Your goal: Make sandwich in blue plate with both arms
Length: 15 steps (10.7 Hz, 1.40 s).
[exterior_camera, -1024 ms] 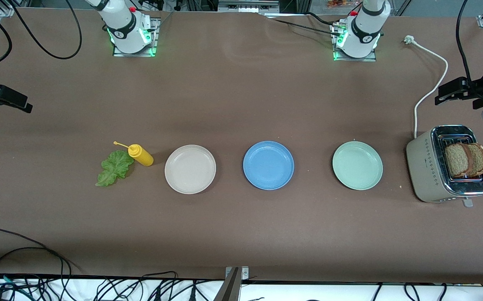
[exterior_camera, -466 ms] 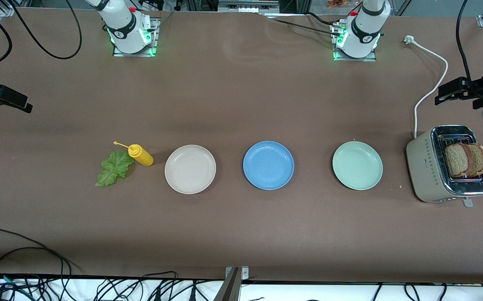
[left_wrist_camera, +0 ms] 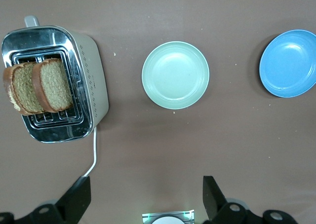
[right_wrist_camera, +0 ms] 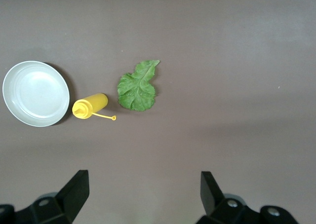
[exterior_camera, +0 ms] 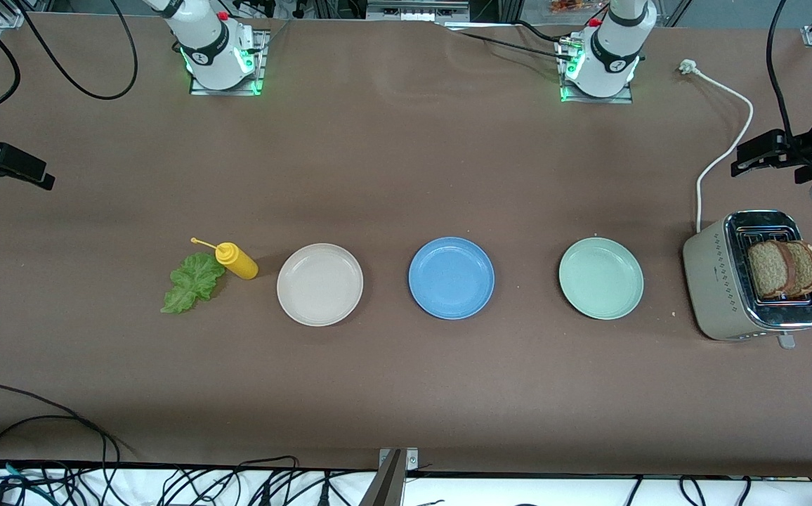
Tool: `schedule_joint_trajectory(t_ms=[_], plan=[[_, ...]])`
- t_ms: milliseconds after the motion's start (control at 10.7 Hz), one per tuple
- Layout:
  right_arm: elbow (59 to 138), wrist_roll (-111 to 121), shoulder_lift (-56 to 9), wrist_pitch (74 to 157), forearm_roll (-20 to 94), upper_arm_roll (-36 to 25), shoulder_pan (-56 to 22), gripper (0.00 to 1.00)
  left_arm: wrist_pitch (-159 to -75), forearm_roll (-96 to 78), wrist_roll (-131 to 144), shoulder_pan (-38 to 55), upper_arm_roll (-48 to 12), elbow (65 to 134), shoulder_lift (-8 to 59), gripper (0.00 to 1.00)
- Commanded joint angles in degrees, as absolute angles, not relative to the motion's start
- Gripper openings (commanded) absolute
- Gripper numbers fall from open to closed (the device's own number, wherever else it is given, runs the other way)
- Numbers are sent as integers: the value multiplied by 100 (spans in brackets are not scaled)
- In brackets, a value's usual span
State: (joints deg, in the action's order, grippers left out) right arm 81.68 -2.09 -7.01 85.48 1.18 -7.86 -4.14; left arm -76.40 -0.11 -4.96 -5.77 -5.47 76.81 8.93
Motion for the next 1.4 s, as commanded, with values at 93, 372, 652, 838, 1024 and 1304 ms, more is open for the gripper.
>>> schedule_joint_trajectory(t_ms=[93,372,652,838,1024,1304], plan=[[7998,-255,-765,8429,88,-809,-431,100,-7523,123,-562,-563,-580,7436,993,100],[7998,-237,-765,8429,88,-809,-431,100,-7523,114,-606,-598,-554,7436,993,100],[7998,-237,-765,8429,88,-809,-431,100,-7523,114,-589,-598,-545,7436,1002,100],[7998,-194,-747,8411,62,-817,-431,100,-7523,114,-606,-606,-536,7436,1002,100],[7998,-176,-756,8411,70,-817,-431,100,-7532,114,-580,-606,-527,7444,1002,100],[7998,-158,-756,8429,44,-800,-439,100,-7786,201,-633,-624,-361,7453,1011,100]])
